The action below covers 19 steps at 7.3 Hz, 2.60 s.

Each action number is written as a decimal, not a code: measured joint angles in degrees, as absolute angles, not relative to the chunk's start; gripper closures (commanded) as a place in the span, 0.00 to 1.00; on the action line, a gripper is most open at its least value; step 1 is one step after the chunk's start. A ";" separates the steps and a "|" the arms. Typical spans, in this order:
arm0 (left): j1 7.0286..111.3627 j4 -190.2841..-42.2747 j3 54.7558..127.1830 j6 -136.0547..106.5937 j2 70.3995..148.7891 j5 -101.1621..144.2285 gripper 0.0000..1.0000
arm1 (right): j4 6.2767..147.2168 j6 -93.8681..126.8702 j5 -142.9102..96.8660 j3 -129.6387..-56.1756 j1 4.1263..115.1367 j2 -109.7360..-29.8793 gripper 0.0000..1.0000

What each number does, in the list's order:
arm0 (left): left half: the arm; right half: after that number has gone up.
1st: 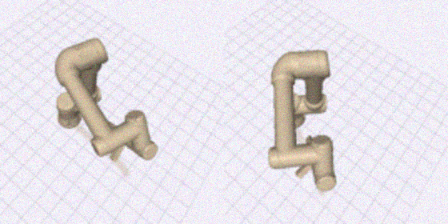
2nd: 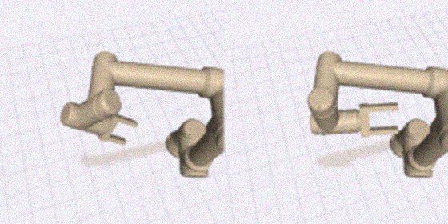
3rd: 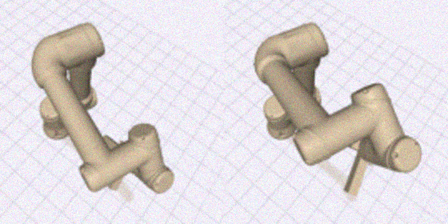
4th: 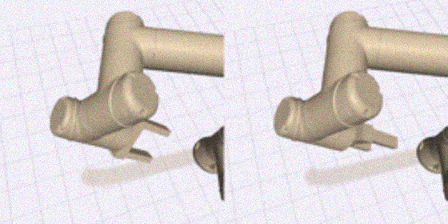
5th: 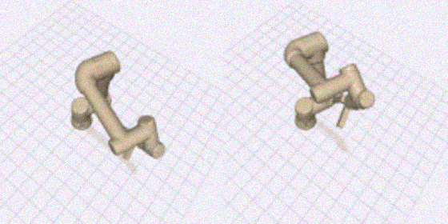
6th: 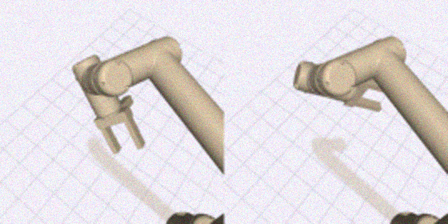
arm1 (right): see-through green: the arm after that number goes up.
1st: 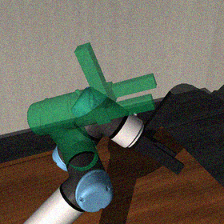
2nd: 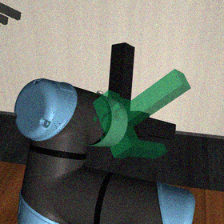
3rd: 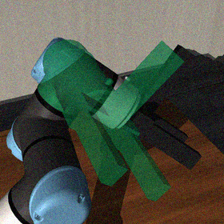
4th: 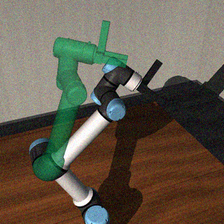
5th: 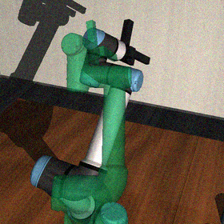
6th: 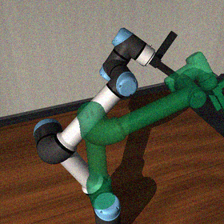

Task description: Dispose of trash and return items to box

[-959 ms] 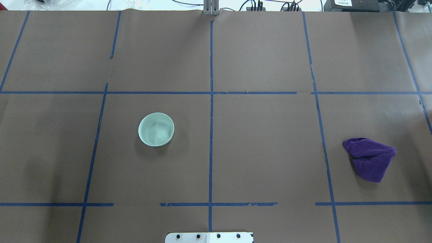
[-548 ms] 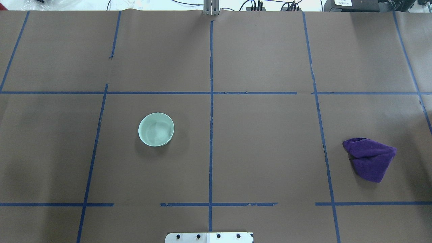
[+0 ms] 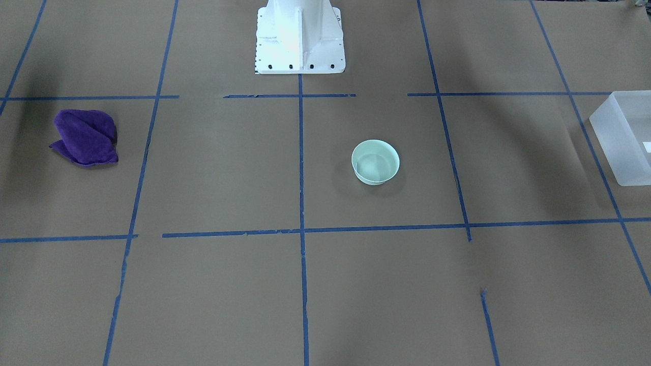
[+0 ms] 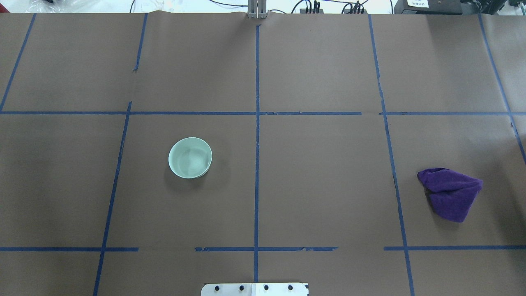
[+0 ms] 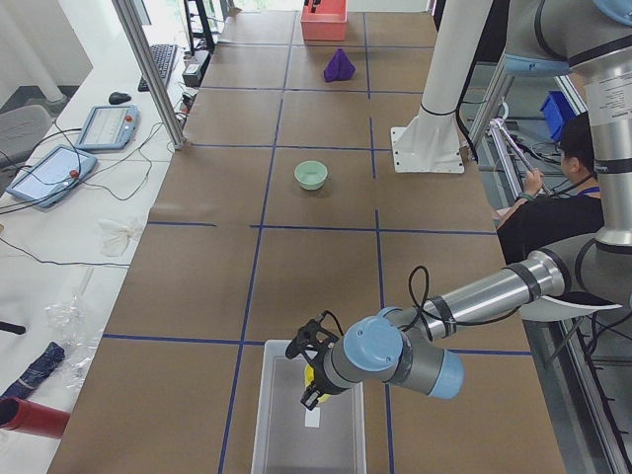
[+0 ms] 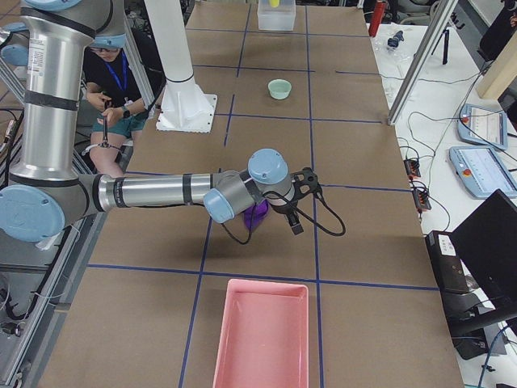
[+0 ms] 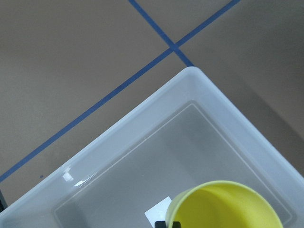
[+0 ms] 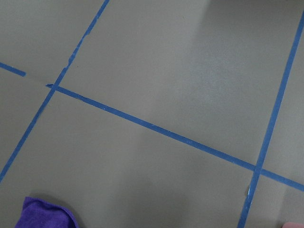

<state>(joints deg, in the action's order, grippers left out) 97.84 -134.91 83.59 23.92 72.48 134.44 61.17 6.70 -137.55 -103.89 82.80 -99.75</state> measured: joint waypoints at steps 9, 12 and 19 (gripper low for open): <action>85.86 -139.18 80.01 19.86 72.24 137.98 0.72 | 61.17 6.77 -137.46 -103.66 82.62 -99.75 0.00; 85.24 -140.06 80.15 19.80 72.38 137.95 0.36 | 61.17 6.79 -137.46 -103.62 82.52 -99.71 0.00; 85.67 -131.66 90.98 13.66 77.09 137.18 0.00 | 61.26 24.71 -132.22 -110.01 72.74 -97.91 0.00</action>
<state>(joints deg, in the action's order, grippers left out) 85.67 -131.66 90.98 13.66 77.09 137.18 61.26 24.71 -132.22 -110.01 72.74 -97.91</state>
